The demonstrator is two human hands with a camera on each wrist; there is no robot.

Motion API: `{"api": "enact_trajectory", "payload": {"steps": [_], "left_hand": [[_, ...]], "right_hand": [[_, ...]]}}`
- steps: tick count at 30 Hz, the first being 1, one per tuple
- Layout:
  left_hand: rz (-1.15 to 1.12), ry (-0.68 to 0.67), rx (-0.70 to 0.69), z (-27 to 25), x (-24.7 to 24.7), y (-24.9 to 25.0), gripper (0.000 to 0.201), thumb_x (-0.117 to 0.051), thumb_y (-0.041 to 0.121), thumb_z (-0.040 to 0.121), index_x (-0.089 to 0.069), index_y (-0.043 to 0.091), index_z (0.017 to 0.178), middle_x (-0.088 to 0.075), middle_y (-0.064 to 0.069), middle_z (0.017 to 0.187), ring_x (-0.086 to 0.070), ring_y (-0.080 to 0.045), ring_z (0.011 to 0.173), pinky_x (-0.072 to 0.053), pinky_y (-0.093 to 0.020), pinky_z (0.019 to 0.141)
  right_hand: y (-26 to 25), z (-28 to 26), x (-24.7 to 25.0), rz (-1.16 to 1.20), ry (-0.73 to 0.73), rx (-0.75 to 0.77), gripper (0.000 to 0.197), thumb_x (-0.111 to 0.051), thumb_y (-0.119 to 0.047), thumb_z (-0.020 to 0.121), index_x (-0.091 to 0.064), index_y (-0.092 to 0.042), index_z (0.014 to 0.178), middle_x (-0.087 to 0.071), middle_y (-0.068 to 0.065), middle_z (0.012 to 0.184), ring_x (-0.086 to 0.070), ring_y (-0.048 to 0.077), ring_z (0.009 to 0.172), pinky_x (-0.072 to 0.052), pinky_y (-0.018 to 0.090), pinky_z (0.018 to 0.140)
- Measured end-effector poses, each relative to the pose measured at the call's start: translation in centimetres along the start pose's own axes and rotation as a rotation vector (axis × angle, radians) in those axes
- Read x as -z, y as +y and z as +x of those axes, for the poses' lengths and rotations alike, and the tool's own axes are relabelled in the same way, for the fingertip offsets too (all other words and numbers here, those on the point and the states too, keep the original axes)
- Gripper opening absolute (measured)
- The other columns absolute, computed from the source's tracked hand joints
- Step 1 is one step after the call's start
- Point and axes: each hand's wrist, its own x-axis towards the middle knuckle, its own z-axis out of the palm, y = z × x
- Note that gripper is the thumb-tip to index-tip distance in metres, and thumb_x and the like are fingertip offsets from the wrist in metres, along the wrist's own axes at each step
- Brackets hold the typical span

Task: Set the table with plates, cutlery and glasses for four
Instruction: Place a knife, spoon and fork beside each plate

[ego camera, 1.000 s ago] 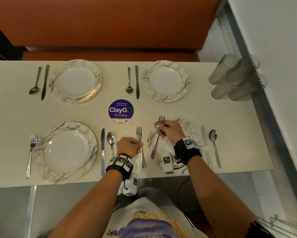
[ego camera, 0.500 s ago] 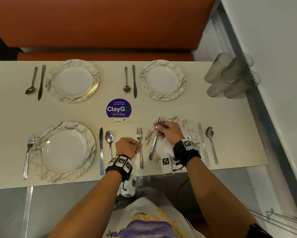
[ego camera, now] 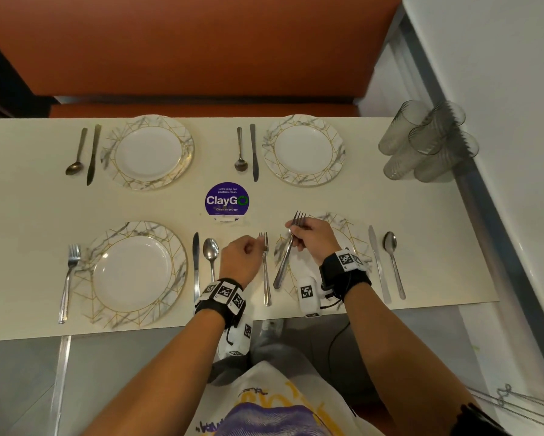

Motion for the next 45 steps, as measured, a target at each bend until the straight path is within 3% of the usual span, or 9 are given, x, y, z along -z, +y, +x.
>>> {"api": "enact_trajectory", "payload": {"steps": [5,8,11,13,20,26,32,40,45], "left_hand": [[-0.1,-0.326,-0.017,-0.2,0.1,1.6,0.023,-0.074,0.048,0.085,-0.08,0.027,0.093,-0.079,0.007,0.086,-0.075,-0.014,0.084,-0.061,-0.039,0.085],[-0.175,-0.302,-0.03,-0.6,0.8,1.8,0.012,-0.081,0.026,0.084,-0.082,0.021,0.095,-0.08,0.002,0.086,-0.073,-0.012,0.08,-0.061,-0.038,0.085],[-0.261,-0.28,-0.038,-1.3,2.5,2.5,0.012,-0.081,0.015,0.087,-0.082,0.01,0.097,-0.077,-0.005,0.078,-0.061,-0.014,0.06,-0.051,-0.028,0.06],[-0.331,-0.264,-0.038,-1.4,4.1,3.0,0.017,-0.084,0.016,0.084,-0.081,0.008,0.099,-0.077,-0.011,0.078,-0.061,-0.014,0.06,-0.046,-0.025,0.055],[-0.545,-0.066,-0.159,-1.1,8.2,6.4,0.056,-0.092,0.014,0.076,-0.06,0.008,0.122,-0.079,-0.012,0.089,-0.079,-0.028,0.083,-0.063,-0.035,0.076],[-0.724,-0.067,-0.147,-0.1,6.0,8.7,0.027,-0.077,0.007,0.091,-0.069,-0.005,0.115,-0.077,-0.025,0.096,-0.078,-0.029,0.086,-0.064,-0.037,0.081],[-0.668,-0.153,-0.146,1.9,2.1,10.8,0.021,-0.07,0.005,0.097,-0.07,-0.002,0.117,-0.078,-0.022,0.096,-0.078,-0.028,0.089,-0.064,-0.035,0.082],[-0.498,-0.158,-0.134,7.2,-3.1,15.9,0.01,-0.072,0.004,0.094,-0.074,0.002,0.104,-0.076,-0.023,0.087,-0.073,-0.024,0.075,-0.064,-0.031,0.076],[-0.422,-0.111,-0.118,11.5,-5.9,19.2,0.014,-0.068,0.005,0.098,-0.076,0.009,0.109,-0.074,-0.012,0.081,-0.068,-0.017,0.069,-0.062,-0.029,0.072]], "right_hand": [[-2.1,-0.5,-1.3,-0.014,-0.006,0.034,0.018,-0.059,-0.003,0.093,-0.075,-0.013,0.091,-0.064,0.008,0.066,-0.058,0.02,0.059,-0.046,0.03,0.055],[-3.1,-1.1,-1.7,-0.014,0.008,0.06,0.019,-0.058,0.0,0.092,-0.075,-0.01,0.091,-0.066,0.007,0.07,-0.059,0.02,0.061,-0.046,0.03,0.056],[-3.8,-2.0,-1.6,0.031,0.054,0.08,0.018,-0.06,0.001,0.092,-0.075,-0.009,0.091,-0.068,0.006,0.071,-0.061,0.021,0.064,-0.047,0.031,0.058],[-4.1,-2.5,-1.4,0.095,0.117,0.091,0.015,-0.063,-0.001,0.091,-0.076,-0.01,0.091,-0.071,0.005,0.071,-0.062,0.02,0.064,-0.047,0.031,0.059],[-4.6,-5.3,-0.8,0.242,0.187,0.128,0.015,-0.073,-0.011,0.087,-0.075,-0.009,0.102,-0.078,0.011,0.09,-0.06,0.019,0.07,-0.045,0.026,0.058],[-5.6,-6.1,-0.6,0.099,0.192,0.233,0.019,-0.066,-0.001,0.091,-0.074,-0.002,0.108,-0.076,0.009,0.089,-0.064,-0.002,0.06,-0.045,0.015,0.053],[-5.7,-3.7,1.2,0.066,0.245,0.231,0.015,-0.066,0.0,0.091,-0.076,-0.002,0.102,-0.076,0.014,0.087,-0.064,0.007,0.057,-0.047,0.018,0.053],[-7.7,2.6,7.0,-0.366,0.208,0.353,0.016,-0.079,-0.031,0.083,-0.079,-0.018,0.093,-0.075,-0.01,0.086,-0.065,-0.001,0.078,-0.045,0.006,0.069],[-9.2,8.7,12.0,-0.303,0.182,0.344,0.008,-0.08,-0.02,0.083,-0.08,-0.018,0.09,-0.077,-0.005,0.086,-0.069,0.012,0.082,-0.053,0.024,0.079]]}}
